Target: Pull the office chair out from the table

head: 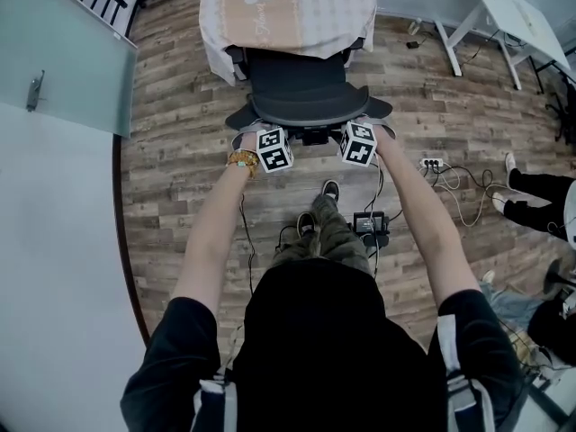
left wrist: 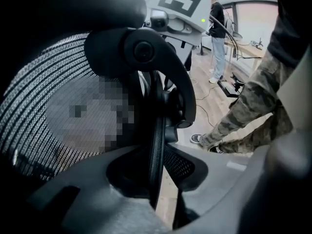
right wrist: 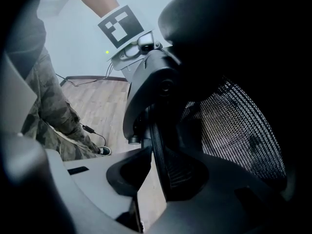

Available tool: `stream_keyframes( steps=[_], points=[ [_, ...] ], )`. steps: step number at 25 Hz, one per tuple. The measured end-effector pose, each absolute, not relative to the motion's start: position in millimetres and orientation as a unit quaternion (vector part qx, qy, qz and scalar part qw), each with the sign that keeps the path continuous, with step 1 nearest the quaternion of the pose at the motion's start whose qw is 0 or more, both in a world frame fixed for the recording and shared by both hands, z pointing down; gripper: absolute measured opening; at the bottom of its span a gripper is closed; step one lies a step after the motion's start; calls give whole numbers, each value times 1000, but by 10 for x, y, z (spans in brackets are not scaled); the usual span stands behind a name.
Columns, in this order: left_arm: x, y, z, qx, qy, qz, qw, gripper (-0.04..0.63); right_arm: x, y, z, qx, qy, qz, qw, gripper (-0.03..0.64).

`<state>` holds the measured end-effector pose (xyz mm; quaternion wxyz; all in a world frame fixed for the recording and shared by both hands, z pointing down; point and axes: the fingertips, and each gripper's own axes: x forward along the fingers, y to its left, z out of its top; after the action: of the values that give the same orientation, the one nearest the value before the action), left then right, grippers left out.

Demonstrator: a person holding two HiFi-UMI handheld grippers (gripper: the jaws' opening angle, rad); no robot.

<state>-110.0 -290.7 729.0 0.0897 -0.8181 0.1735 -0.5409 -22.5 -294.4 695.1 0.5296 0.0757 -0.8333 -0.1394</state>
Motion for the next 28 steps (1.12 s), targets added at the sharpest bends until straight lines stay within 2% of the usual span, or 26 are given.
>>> stream_keyframes(
  steps=[28],
  points=[
    [-951, -2264, 7334, -793, 198, -571, 74, 92, -38, -2280, 6958, 54, -840, -152, 518, 72]
  ],
)
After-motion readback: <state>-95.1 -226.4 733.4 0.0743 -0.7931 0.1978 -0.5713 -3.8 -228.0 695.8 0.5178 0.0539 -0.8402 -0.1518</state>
